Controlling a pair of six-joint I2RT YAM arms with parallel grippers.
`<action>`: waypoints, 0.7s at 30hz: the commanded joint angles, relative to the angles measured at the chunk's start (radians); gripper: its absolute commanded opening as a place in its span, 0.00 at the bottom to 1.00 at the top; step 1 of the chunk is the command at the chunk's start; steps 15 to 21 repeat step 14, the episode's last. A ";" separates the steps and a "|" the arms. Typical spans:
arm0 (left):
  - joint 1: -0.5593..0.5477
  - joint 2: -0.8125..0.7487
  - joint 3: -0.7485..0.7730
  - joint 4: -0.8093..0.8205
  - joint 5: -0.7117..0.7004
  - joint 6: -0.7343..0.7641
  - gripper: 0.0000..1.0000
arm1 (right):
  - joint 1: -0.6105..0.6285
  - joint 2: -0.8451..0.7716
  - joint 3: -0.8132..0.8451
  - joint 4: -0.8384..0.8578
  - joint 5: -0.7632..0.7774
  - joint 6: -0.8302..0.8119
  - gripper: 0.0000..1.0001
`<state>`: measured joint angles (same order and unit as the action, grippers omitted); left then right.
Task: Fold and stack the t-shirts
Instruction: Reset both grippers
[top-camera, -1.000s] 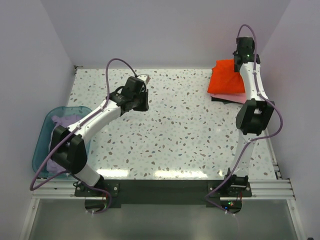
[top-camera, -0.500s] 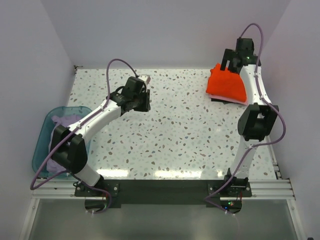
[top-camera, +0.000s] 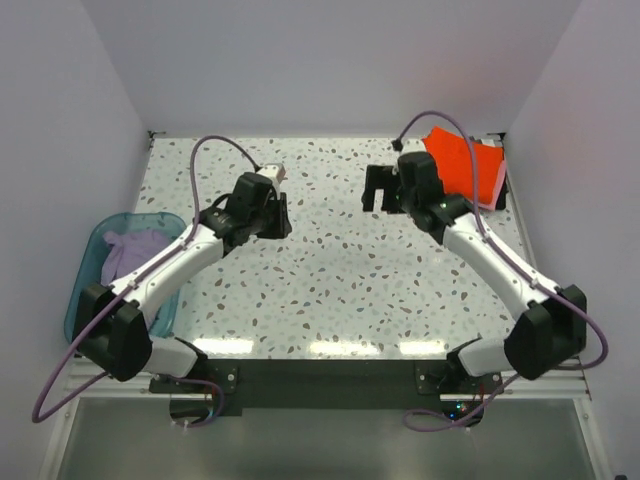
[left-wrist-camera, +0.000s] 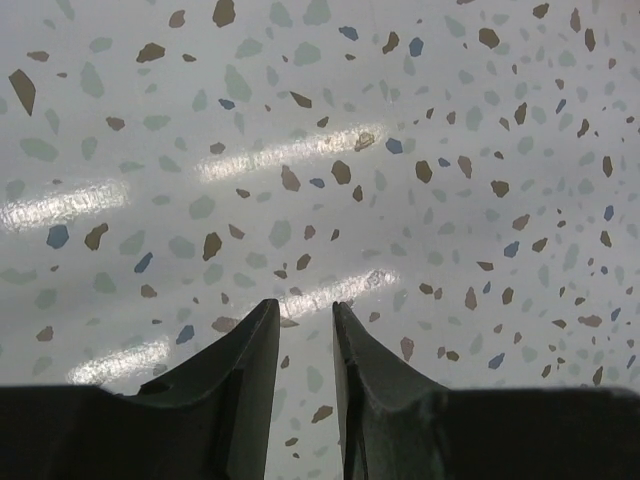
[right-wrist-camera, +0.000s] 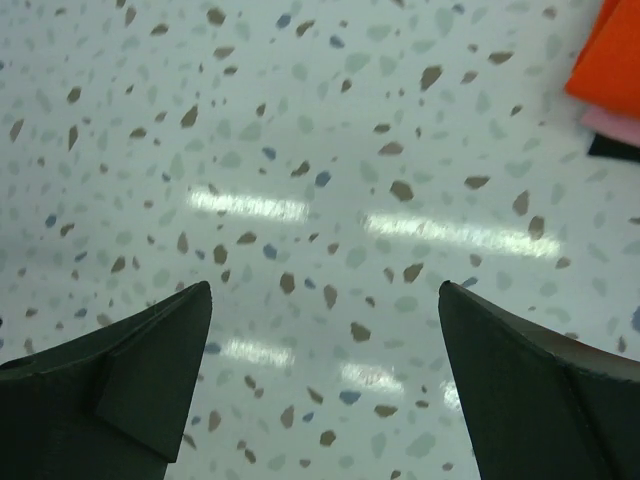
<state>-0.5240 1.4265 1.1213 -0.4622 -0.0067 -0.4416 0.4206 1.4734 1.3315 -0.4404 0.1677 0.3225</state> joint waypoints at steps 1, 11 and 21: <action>0.002 -0.115 -0.095 0.099 -0.027 -0.040 0.33 | 0.030 -0.174 -0.219 0.166 -0.063 0.118 0.99; -0.002 -0.288 -0.362 0.201 -0.035 -0.094 0.34 | 0.032 -0.479 -0.518 0.089 -0.014 0.139 0.99; -0.002 -0.310 -0.393 0.227 -0.029 -0.109 0.34 | 0.032 -0.499 -0.540 0.098 -0.010 0.147 0.99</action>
